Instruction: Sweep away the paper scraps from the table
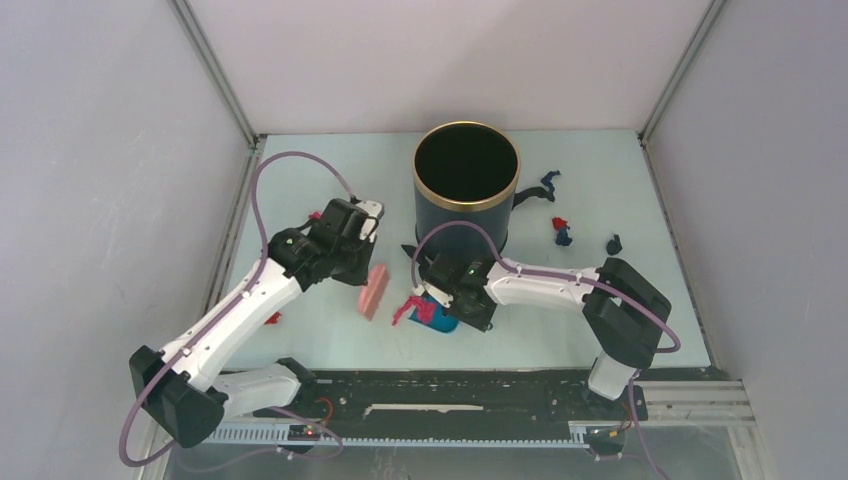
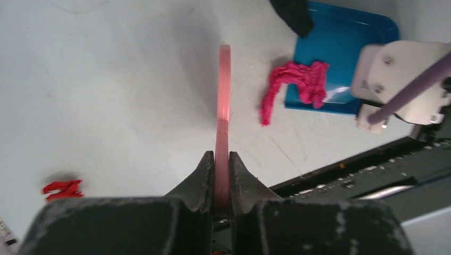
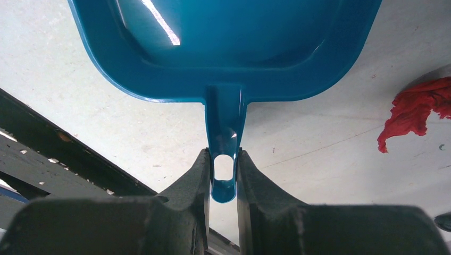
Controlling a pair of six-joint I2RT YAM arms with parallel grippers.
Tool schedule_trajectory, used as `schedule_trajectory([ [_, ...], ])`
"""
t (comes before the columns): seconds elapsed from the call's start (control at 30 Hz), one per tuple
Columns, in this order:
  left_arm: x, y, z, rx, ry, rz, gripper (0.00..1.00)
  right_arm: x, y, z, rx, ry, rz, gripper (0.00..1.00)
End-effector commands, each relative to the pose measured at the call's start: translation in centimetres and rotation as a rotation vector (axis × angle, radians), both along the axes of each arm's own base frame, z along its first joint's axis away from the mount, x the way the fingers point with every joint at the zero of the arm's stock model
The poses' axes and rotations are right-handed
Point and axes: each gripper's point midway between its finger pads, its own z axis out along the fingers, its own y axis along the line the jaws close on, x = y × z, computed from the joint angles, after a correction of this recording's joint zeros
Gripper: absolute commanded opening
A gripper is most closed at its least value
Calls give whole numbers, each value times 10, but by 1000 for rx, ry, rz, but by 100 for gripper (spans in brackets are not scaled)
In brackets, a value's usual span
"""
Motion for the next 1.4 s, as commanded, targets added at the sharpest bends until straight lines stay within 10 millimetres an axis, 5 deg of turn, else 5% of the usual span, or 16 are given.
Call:
schedule_trajectory([
  [0.0,-8,-44,3,-227,38,-69,0,1,1,10,28,-13,7,0],
  [0.17,-12,-75,4,-368,92,-110,0,0,2,7,26,-1,9,0],
  [0.4,-17,-93,47,-525,1,-170,0,-3,-3,10,24,0,15,0],
  [0.7,18,-8,67,-96,-184,41,0,1,-16,21,63,-20,2,0],
  [0.83,58,3,79,64,-276,78,0,3,-18,19,65,-5,-15,0],
  [1.07,110,-33,34,190,-145,-54,0,4,-19,18,63,-2,-27,0],
  [1.37,79,-102,-10,67,-46,-295,0,10,-26,19,72,-11,-58,0],
])
